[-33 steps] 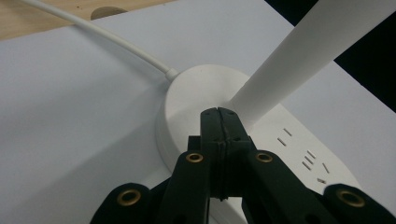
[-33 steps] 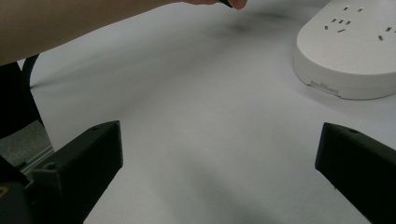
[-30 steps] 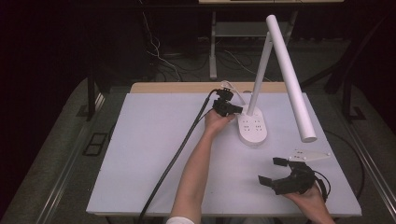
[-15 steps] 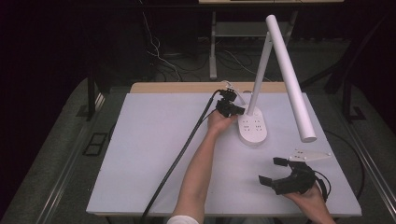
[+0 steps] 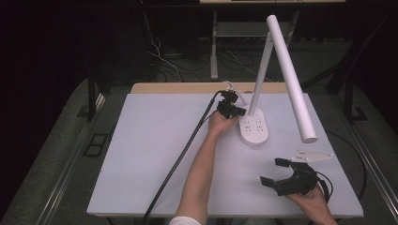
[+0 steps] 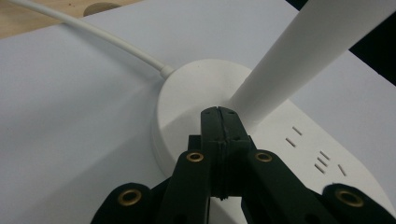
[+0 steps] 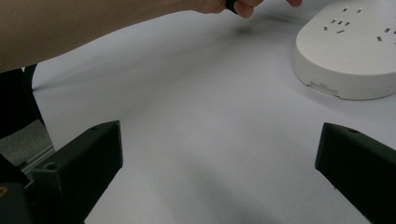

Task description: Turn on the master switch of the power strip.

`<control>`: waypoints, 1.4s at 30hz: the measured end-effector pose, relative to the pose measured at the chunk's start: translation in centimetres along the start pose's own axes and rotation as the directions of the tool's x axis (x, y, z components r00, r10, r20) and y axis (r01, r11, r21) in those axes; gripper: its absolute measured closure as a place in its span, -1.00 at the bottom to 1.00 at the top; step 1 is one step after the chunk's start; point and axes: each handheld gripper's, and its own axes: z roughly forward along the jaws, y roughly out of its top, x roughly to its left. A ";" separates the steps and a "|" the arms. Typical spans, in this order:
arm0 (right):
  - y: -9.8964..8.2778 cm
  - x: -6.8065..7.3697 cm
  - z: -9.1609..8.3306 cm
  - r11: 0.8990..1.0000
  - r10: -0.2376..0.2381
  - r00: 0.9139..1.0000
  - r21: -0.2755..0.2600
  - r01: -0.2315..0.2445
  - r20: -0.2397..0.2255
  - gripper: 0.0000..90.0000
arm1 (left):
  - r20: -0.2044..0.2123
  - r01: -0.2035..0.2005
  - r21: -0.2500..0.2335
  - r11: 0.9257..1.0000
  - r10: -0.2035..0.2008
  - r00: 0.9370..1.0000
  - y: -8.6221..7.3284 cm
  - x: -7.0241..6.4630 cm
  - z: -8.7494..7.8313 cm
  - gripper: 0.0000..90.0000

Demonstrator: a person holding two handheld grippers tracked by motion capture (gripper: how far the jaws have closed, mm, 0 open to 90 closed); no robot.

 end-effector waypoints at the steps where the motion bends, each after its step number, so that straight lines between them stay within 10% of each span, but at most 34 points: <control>1: 0.0 0.0 -0.1 1.000 0.001 1.000 -0.004 -0.001 0.001 -0.99 | 0.001 0.022 -0.004 1.000 -0.022 1.000 -0.1 0.1 0.0 1.00; 9: 0.0 0.0 -0.1 1.000 0.003 1.000 -0.009 -0.003 0.005 -0.99 | -0.030 0.009 -0.025 1.000 -0.010 0.999 -0.5 -0.3 -0.1 1.00; 27: 0.1 -0.1 -0.1 1.000 0.010 1.000 -0.010 -0.010 0.010 -0.99 | -0.116 -0.075 0.125 0.989 0.090 0.989 1.3 -1.7 0.4 1.00; 42: 0.0 -0.2 -0.1 1.000 0.011 1.000 -0.013 -0.011 0.012 -0.99 | -0.047 0.007 -0.002 1.000 -0.008 0.999 0.2 -0.7 0.0 1.00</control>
